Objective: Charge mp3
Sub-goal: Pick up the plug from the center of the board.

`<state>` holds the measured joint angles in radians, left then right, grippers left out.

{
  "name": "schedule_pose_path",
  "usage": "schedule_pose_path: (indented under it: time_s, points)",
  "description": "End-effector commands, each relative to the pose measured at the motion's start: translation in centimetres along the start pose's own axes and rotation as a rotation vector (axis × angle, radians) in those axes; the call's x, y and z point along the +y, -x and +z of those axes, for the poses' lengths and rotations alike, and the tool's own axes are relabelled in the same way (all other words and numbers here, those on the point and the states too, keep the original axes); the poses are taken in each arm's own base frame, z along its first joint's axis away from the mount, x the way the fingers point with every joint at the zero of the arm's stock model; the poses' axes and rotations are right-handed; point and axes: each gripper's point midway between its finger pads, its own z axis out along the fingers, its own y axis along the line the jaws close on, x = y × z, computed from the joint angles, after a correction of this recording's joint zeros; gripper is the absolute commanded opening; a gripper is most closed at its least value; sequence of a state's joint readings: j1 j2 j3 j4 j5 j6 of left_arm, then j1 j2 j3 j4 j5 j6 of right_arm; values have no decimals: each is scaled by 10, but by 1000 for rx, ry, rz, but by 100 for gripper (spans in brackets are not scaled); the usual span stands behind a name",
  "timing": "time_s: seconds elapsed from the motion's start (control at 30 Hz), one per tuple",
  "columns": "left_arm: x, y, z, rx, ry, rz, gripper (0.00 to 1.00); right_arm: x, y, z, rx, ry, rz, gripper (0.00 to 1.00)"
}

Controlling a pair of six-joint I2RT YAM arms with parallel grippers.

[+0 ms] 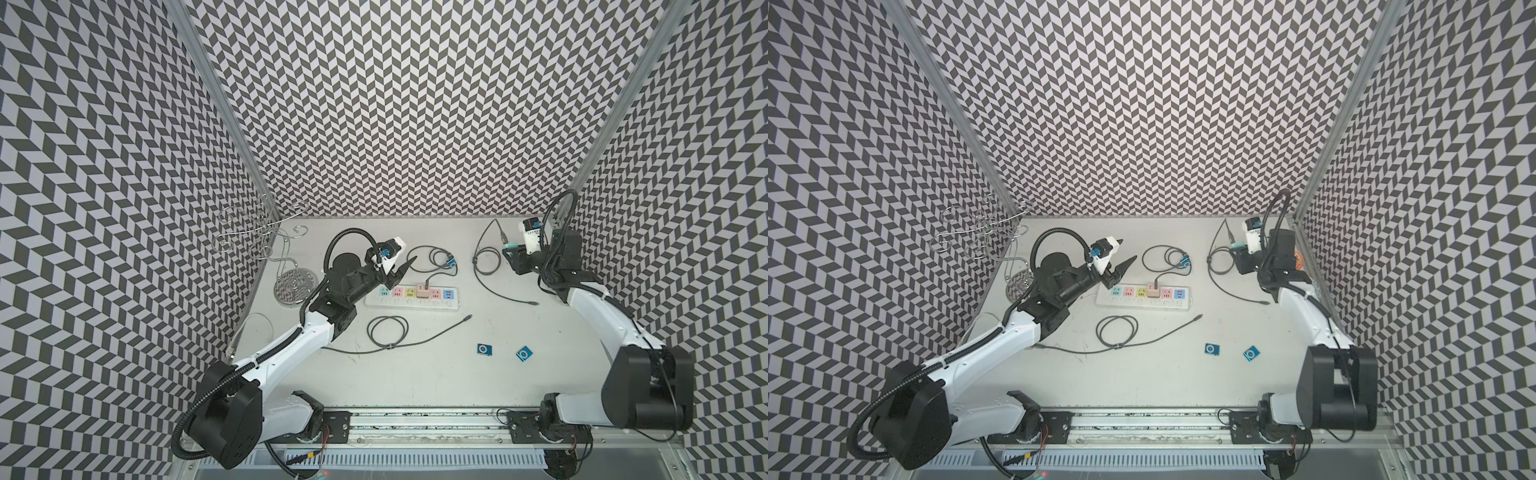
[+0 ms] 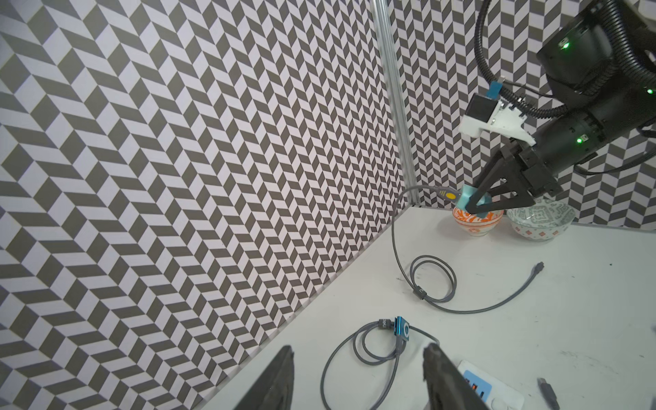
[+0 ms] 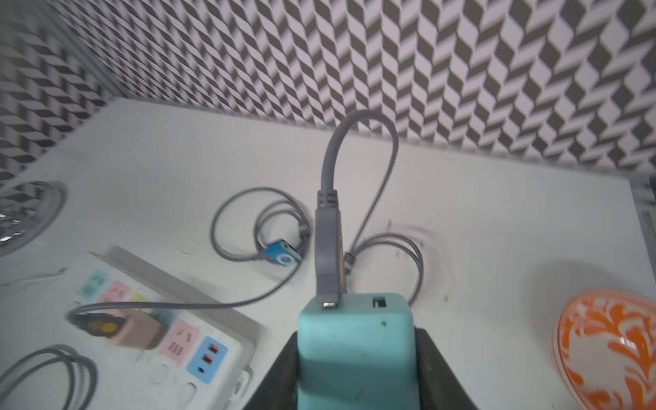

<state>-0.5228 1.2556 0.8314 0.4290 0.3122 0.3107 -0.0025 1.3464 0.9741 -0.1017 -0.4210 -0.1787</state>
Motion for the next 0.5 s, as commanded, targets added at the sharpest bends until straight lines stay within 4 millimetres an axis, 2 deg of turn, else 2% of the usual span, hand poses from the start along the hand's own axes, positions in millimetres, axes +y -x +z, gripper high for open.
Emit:
schedule_pose_path:
  time_s: [0.0,0.13,0.23,0.37,0.47]
  points:
    - [1,29,7,-49,-51,-13,59,48,65,-25,-273,147,-166,27]
    - [-3,53,19,-88,-83,-3,59,91,95,-48,-434,221,-255,26]
    - [-9,67,32,-104,-100,12,59,114,105,-64,-532,252,-317,26]
    - [-20,80,50,-120,-125,17,59,131,103,-73,-585,264,-368,26]
    - [-32,82,65,-119,-149,19,58,138,99,-79,-612,260,-385,26]
